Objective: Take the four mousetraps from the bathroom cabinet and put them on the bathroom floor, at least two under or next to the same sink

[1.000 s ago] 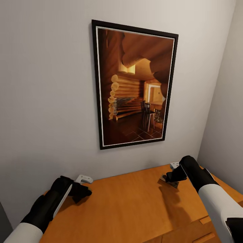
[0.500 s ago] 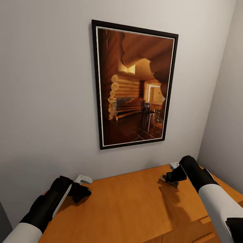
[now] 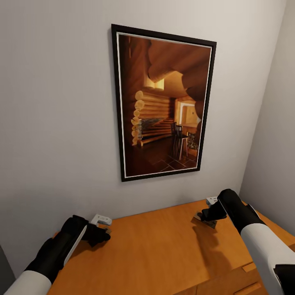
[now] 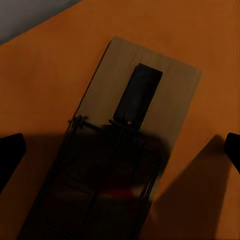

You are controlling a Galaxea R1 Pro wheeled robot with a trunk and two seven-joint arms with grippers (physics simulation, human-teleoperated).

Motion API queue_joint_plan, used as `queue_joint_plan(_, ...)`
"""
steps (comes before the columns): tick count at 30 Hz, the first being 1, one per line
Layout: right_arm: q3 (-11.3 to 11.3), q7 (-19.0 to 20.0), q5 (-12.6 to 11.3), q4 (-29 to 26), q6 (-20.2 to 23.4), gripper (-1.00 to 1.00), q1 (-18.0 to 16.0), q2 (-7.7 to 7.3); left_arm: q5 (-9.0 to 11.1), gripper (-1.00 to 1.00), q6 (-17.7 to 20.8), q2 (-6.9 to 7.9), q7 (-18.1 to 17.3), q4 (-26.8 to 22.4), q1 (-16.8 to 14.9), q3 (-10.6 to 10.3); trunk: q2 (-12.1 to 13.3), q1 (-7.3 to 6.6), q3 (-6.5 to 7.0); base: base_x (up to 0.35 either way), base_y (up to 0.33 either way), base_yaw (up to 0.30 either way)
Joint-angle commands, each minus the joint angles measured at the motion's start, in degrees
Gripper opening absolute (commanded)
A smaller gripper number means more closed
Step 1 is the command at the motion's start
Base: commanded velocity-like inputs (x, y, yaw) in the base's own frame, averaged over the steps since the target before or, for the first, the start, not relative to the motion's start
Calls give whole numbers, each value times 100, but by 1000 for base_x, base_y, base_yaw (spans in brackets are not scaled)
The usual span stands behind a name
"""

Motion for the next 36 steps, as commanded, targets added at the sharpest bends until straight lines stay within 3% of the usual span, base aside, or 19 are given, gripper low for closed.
queue_joint_plan(1,21,58,60,-6,10,-100,-5,-7,-70,100,6,3,-25,344,-2,-9,-5,2,-10,0,0,0)
queue_joint_plan(9,21,58,61,-6,10,-100,-5,-5,-85,100,-4,1,-26,467,-2,-15,-5,2,-10,0,0,0)
queue_joint_plan(10,21,58,61,-6,10,-100,-5,-3,-83,-100,-4,1,-26,475,-2,-16,-5,2,-10,0,0,0)
queue_joint_plan(28,21,58,57,-6,10,-100,-5,-3,-83,-100,46,-13,-33,415,-2,-14,-5,2,-10,0,0,0)
queue_joint_plan(31,21,58,57,-6,10,-100,-5,-7,-88,-100,107,-37,-51,55,-2,-14,-5,2,-10,0,0,0)
queue_joint_plan(34,21,58,57,-6,10,-100,-5,-13,-38,-100,247,-59,-65,-694,-2,-17,-5,2,-10,0,0,0)
queue_joint_plan(36,21,58,57,-6,10,-100,-5,-16,-29,-100,274,-92,-63,-940,-2,-17,-5,2,-10,0,0,0)
